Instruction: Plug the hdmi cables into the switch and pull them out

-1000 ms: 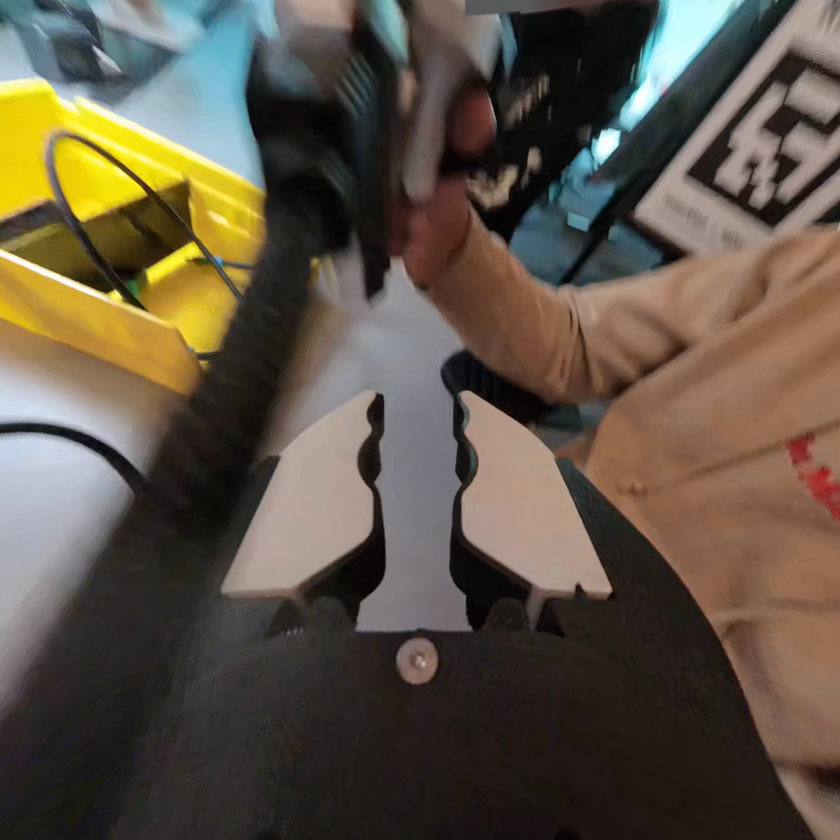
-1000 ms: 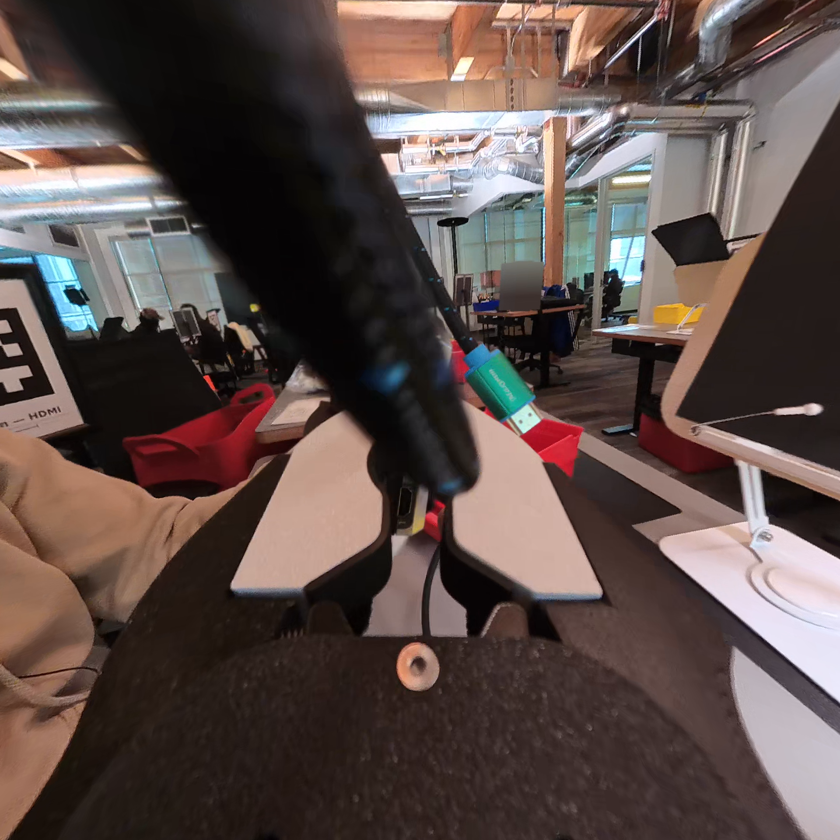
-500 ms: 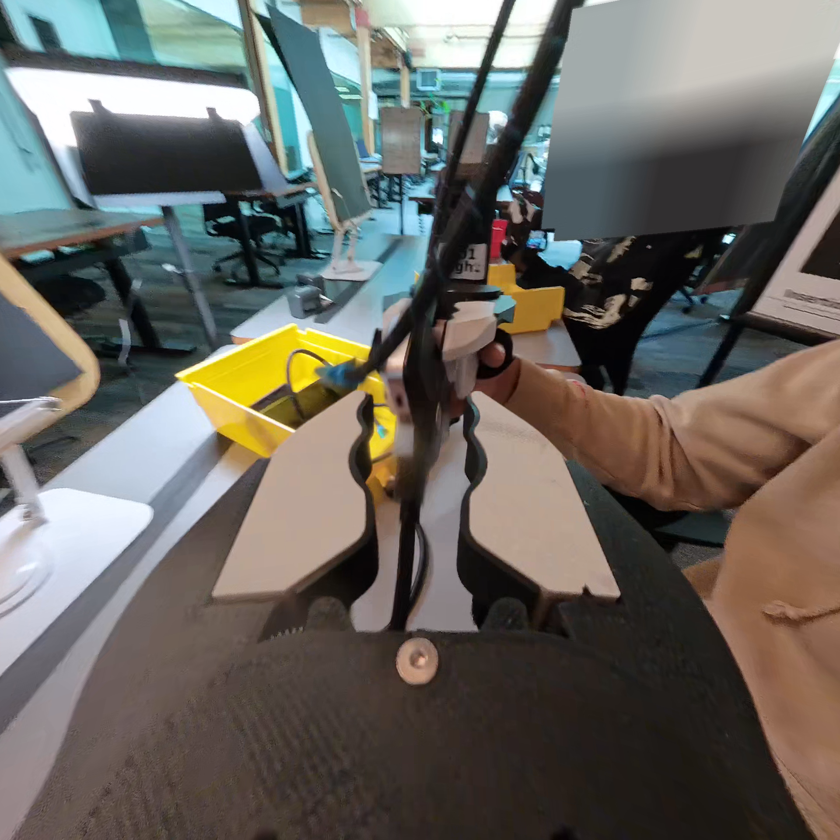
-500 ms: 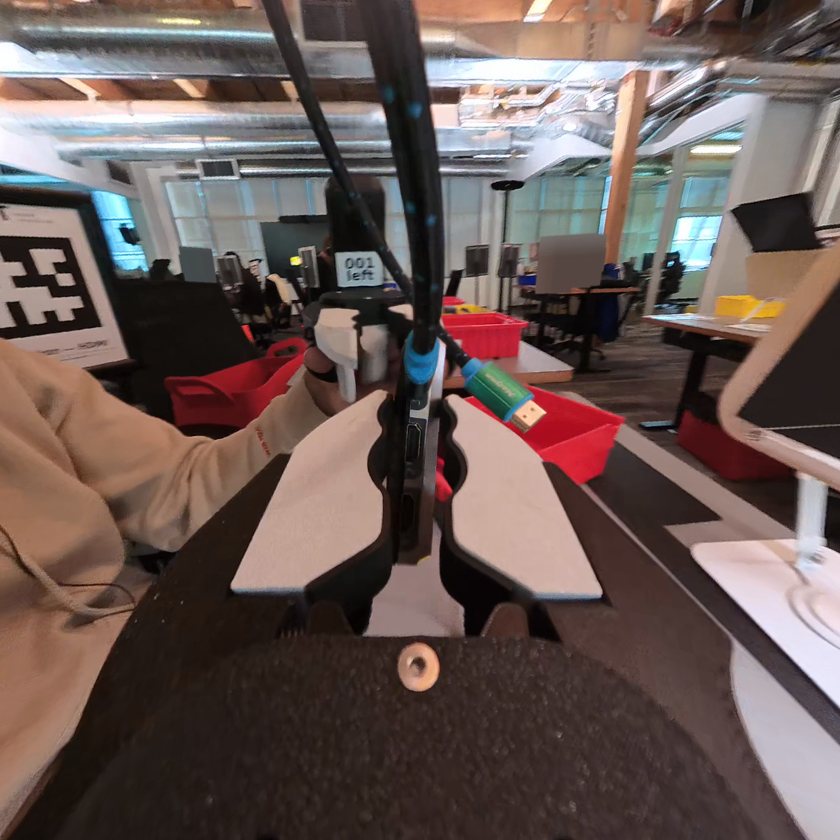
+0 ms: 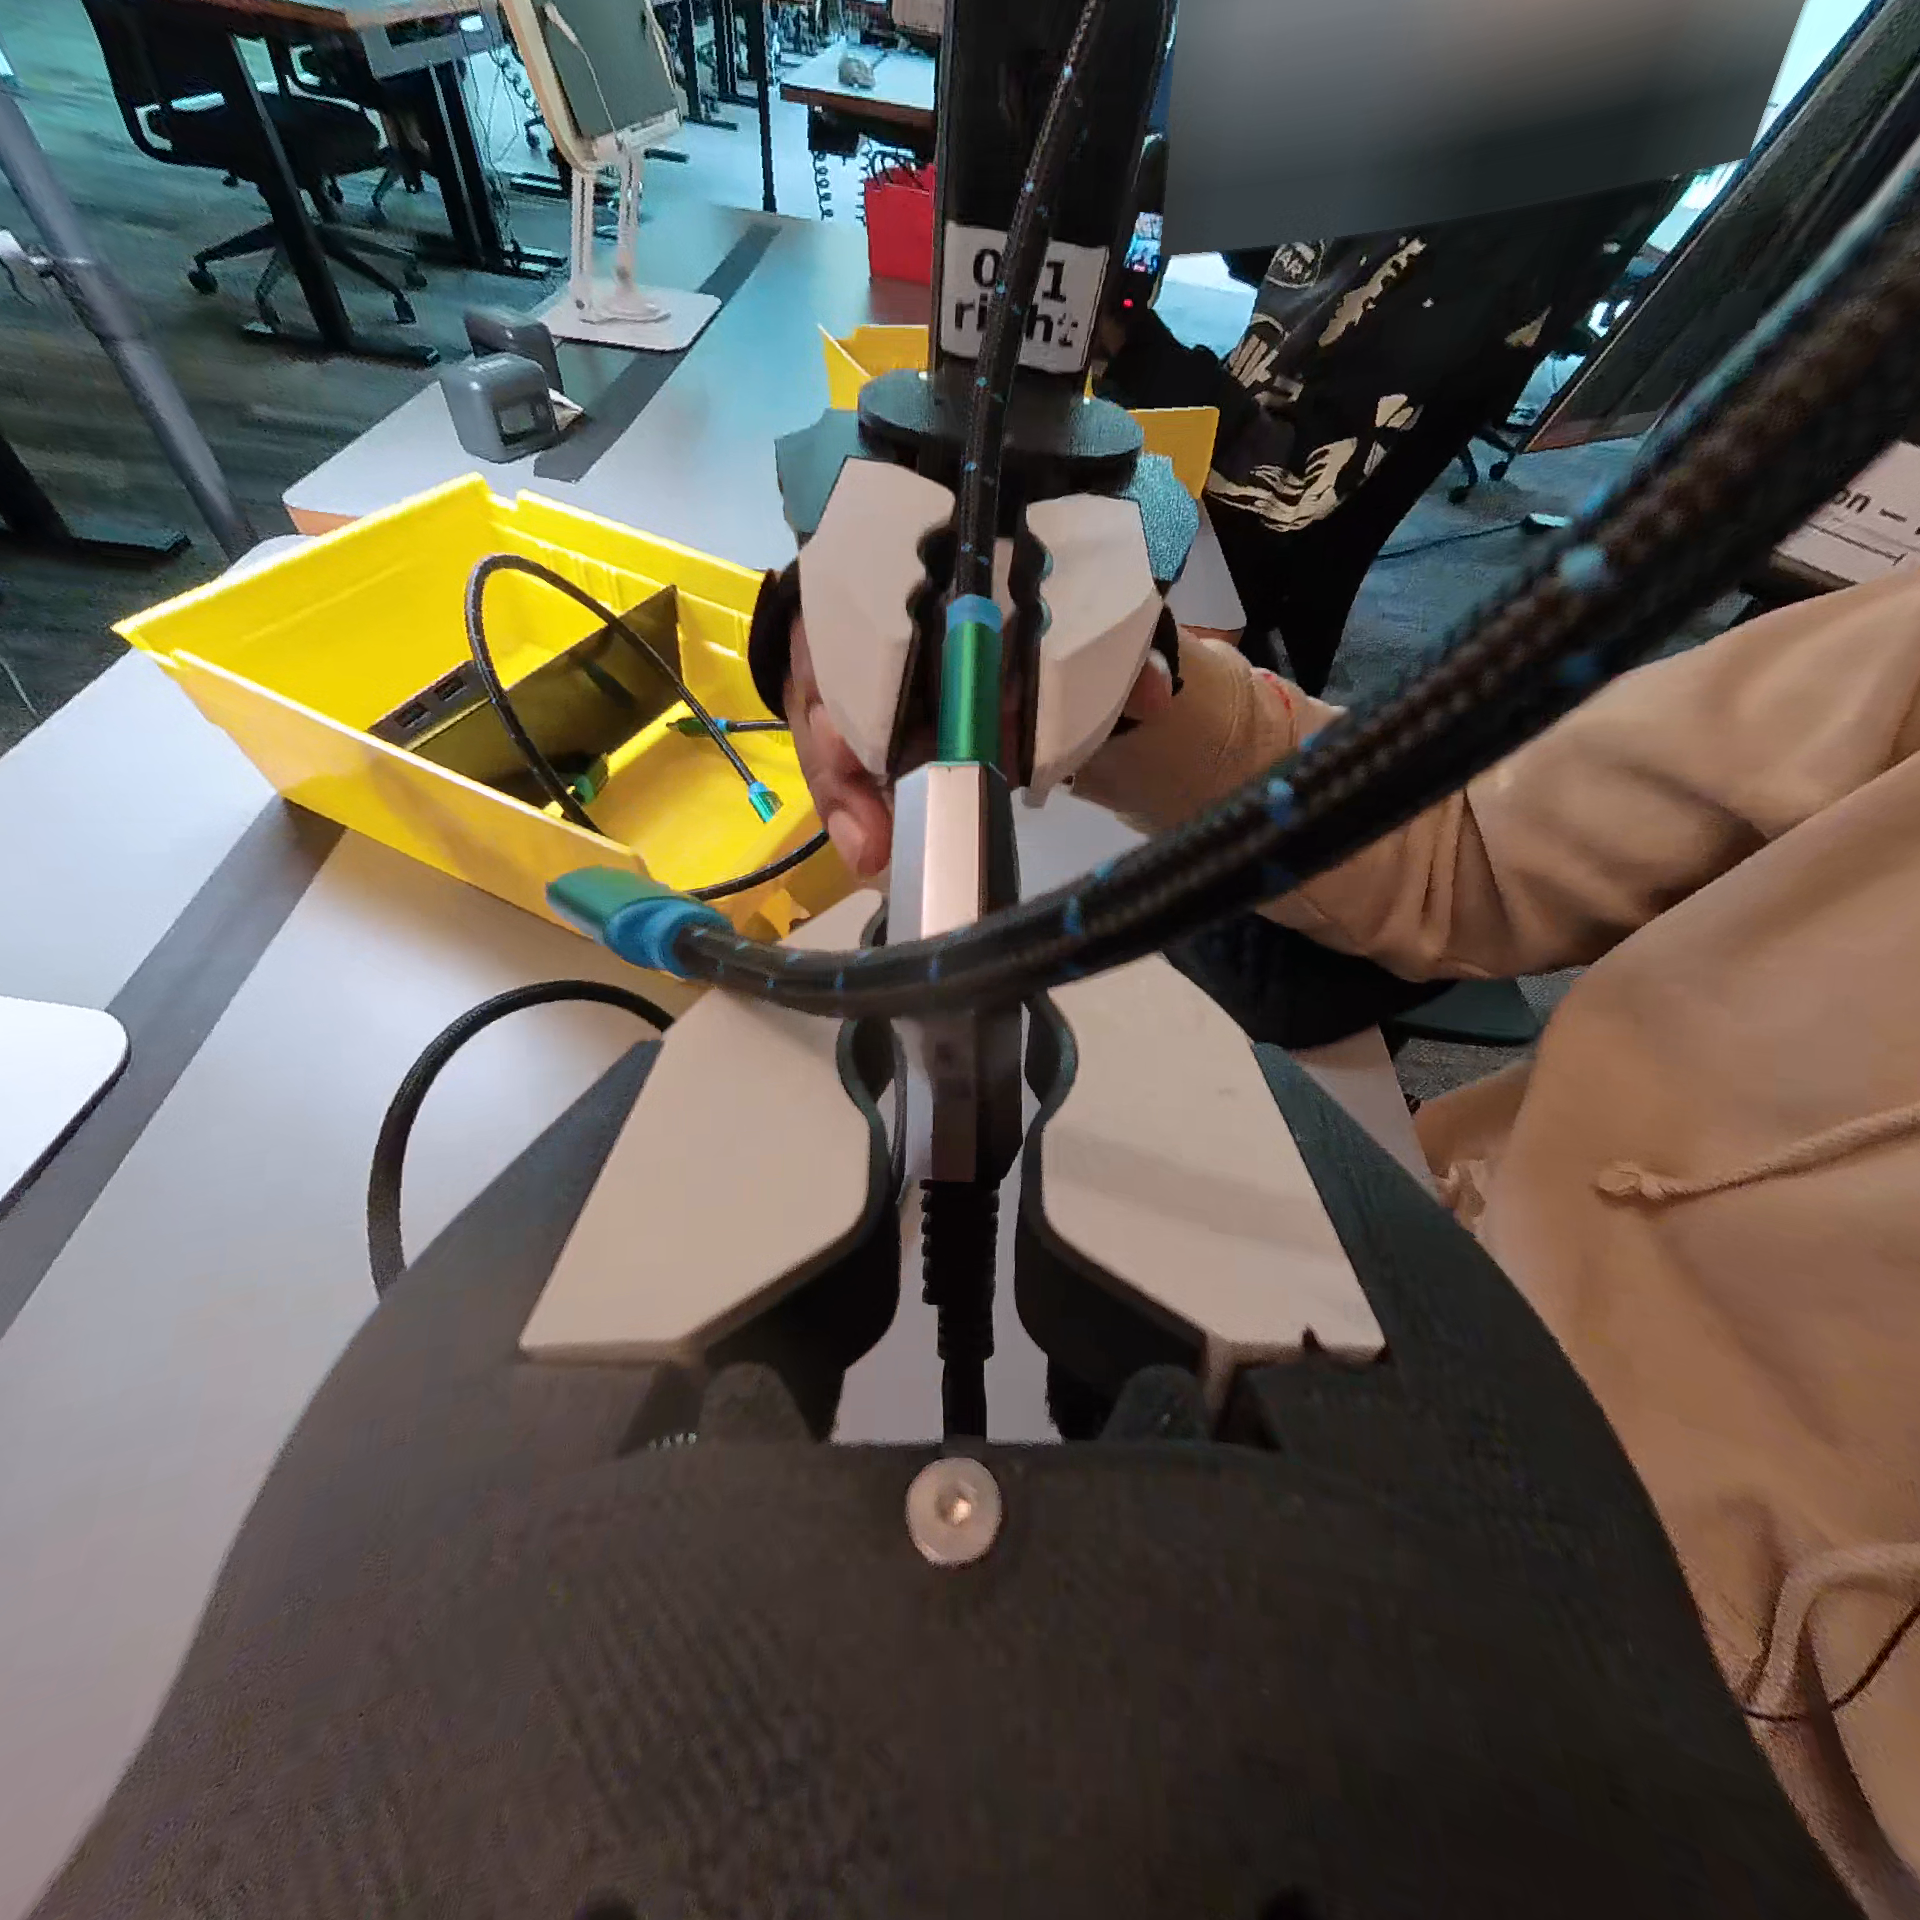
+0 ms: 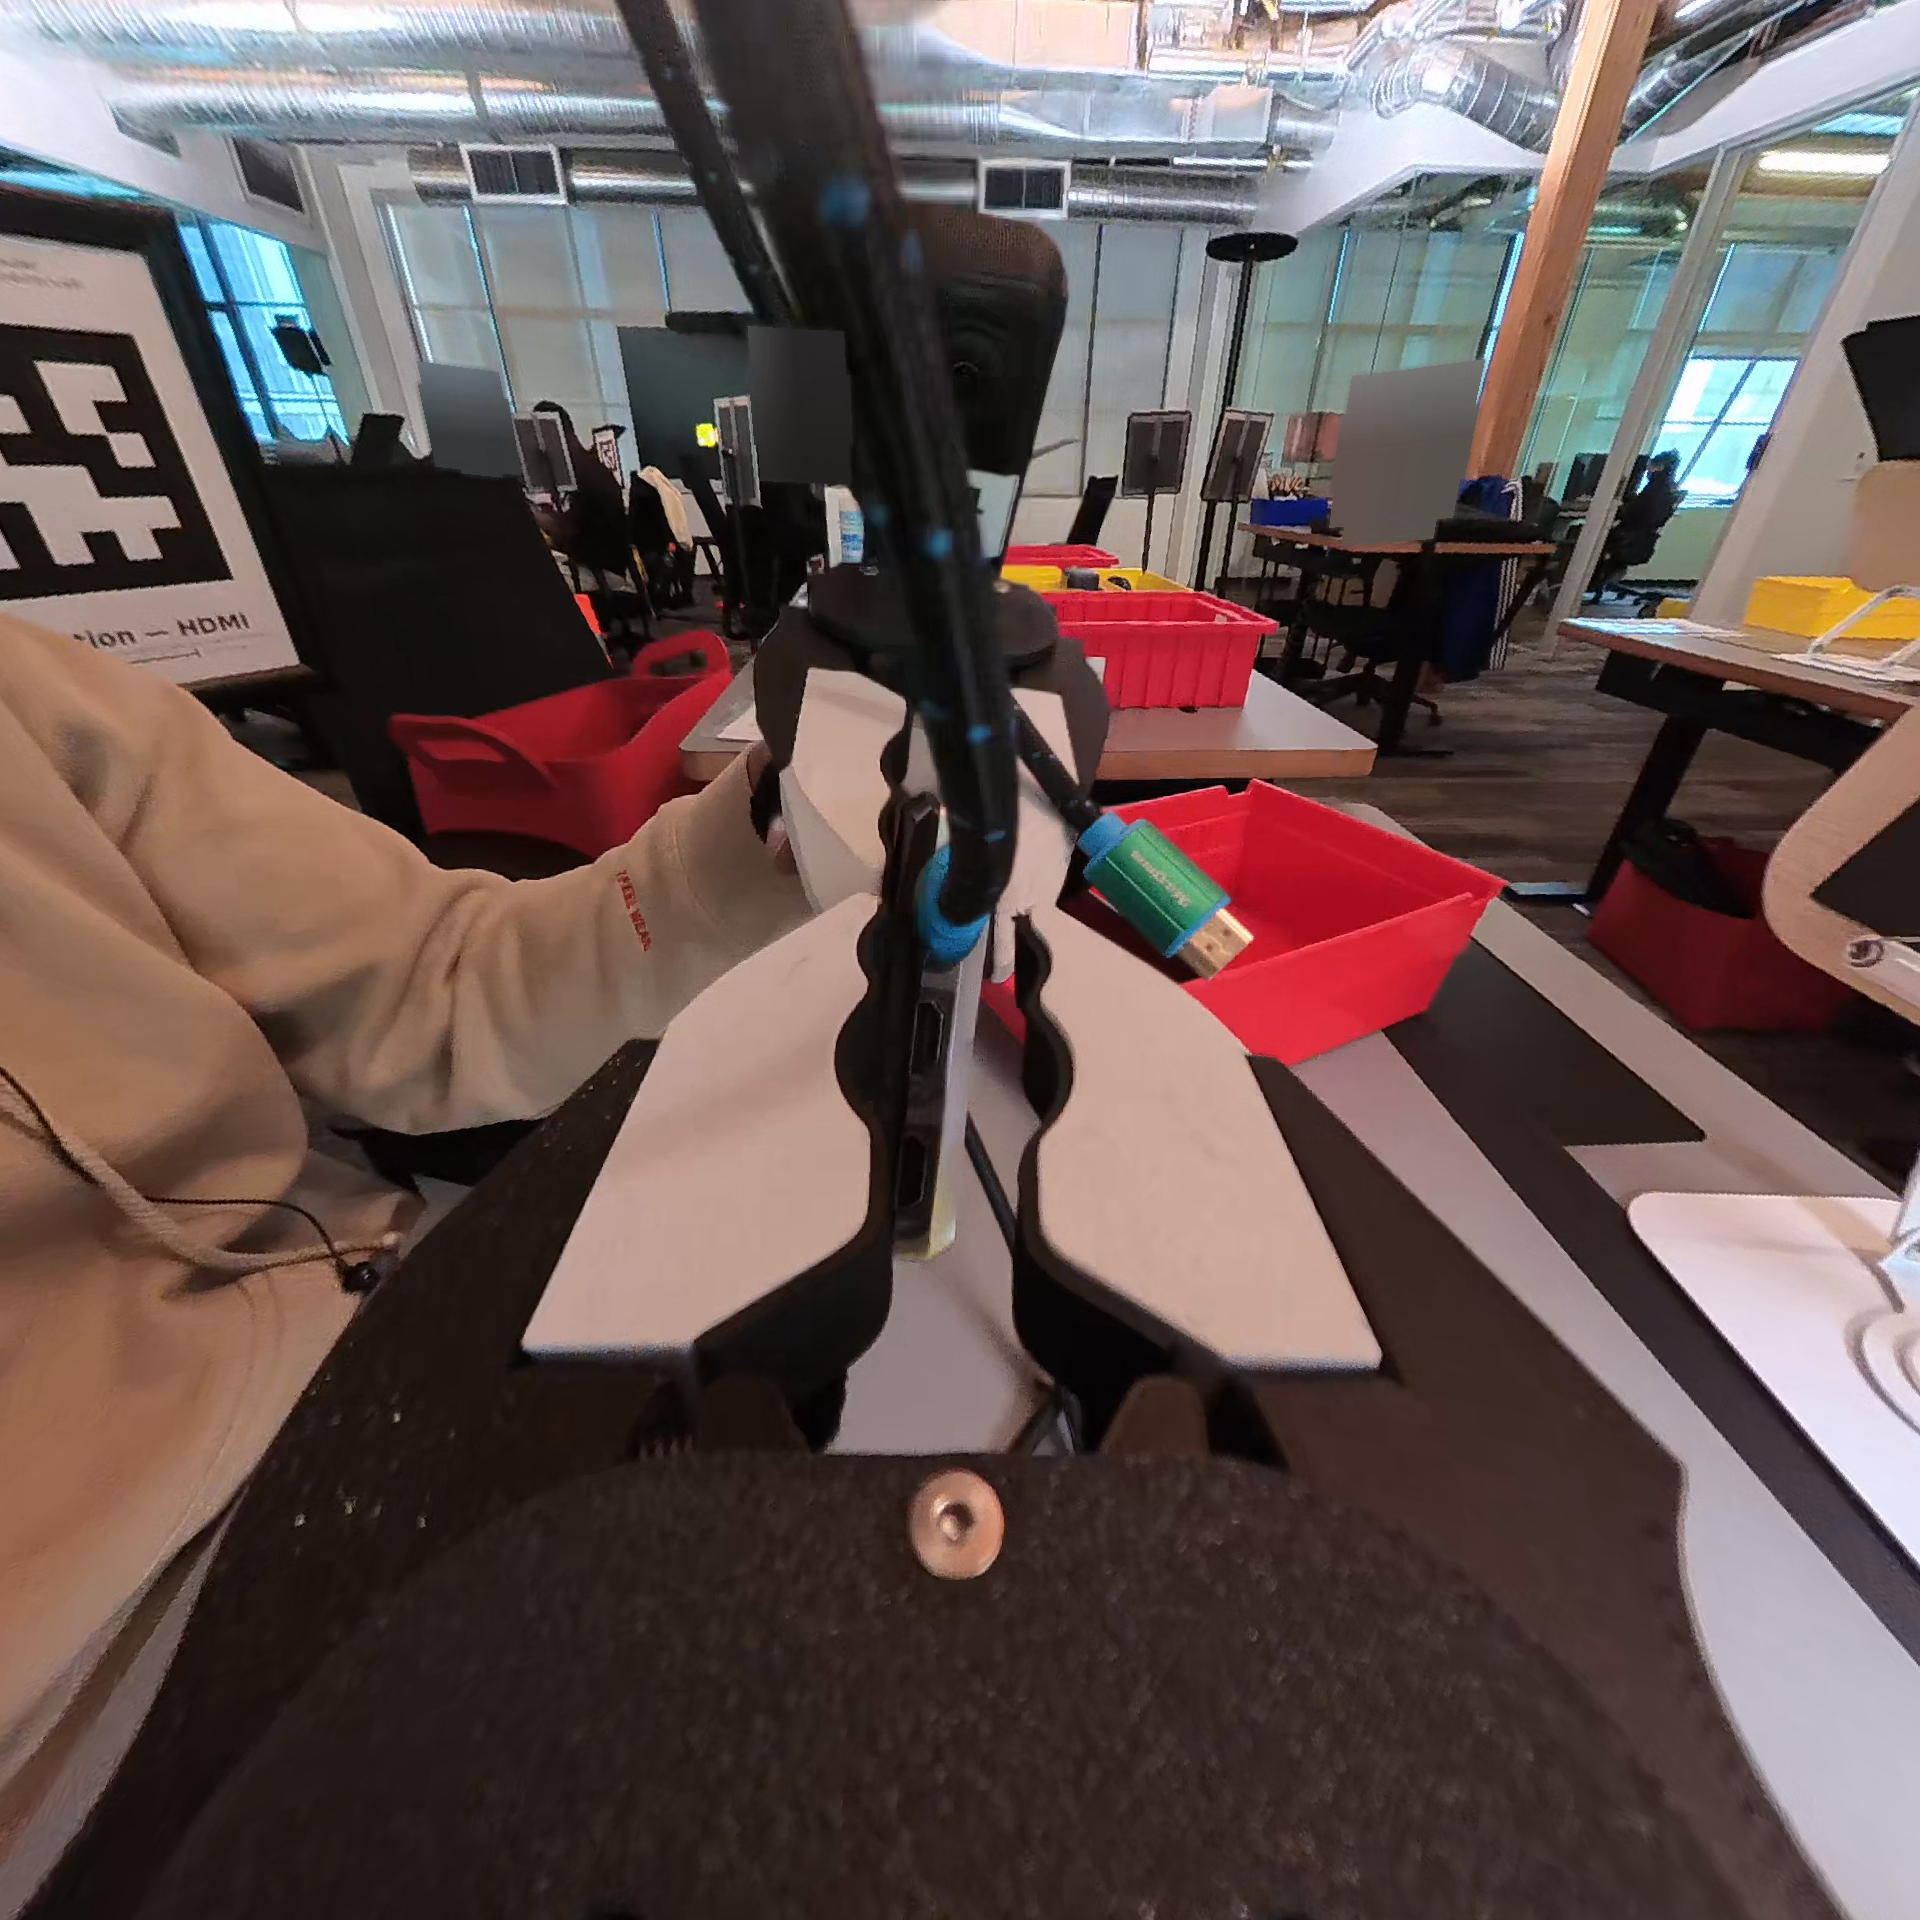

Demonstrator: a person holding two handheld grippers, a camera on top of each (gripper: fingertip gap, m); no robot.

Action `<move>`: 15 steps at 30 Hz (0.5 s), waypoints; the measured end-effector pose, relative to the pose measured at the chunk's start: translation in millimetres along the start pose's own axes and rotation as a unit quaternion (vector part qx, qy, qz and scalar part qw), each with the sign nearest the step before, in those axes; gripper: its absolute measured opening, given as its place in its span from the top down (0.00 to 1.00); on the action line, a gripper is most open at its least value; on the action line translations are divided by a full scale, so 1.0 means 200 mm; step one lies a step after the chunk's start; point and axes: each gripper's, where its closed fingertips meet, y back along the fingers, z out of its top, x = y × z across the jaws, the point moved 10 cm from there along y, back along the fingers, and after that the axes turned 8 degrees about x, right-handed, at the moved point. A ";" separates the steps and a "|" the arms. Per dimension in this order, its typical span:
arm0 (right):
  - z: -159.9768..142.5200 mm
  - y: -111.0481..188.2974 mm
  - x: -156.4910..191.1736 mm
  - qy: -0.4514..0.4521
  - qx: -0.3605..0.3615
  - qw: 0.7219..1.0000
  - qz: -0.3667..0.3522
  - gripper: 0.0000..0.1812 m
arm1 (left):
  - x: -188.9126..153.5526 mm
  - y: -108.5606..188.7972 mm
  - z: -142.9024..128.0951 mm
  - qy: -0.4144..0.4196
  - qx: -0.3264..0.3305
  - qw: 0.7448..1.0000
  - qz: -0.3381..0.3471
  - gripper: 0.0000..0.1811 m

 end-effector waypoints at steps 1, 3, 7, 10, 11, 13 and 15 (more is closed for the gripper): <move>0.00 0.01 0.00 0.002 0.010 1.000 0.002 0.89 | 0.00 0.00 0.00 0.000 0.001 1.000 -0.001 0.88; 0.00 0.01 0.01 0.018 0.027 0.999 0.003 0.94 | -0.01 -0.02 0.00 0.001 0.006 1.000 -0.010 0.88; 0.00 0.00 0.02 0.027 0.026 0.999 0.001 0.94 | -0.01 -0.01 0.00 0.004 0.008 1.000 -0.017 0.88; 0.00 0.00 0.02 0.018 0.017 1.000 0.009 0.90 | 0.01 -0.01 -0.01 0.007 0.008 1.000 -0.018 0.88; 0.00 0.00 0.02 0.017 0.018 1.000 0.007 0.90 | 0.01 -0.02 -0.01 0.009 0.007 1.000 -0.021 0.88; 0.00 0.01 0.01 0.025 0.018 1.000 -0.003 0.93 | 0.01 -0.02 -0.01 0.010 0.006 1.000 -0.024 0.88; 0.00 0.00 0.01 0.020 0.012 1.000 0.006 0.94 | 0.01 -0.02 -0.01 0.011 0.003 1.000 -0.027 0.88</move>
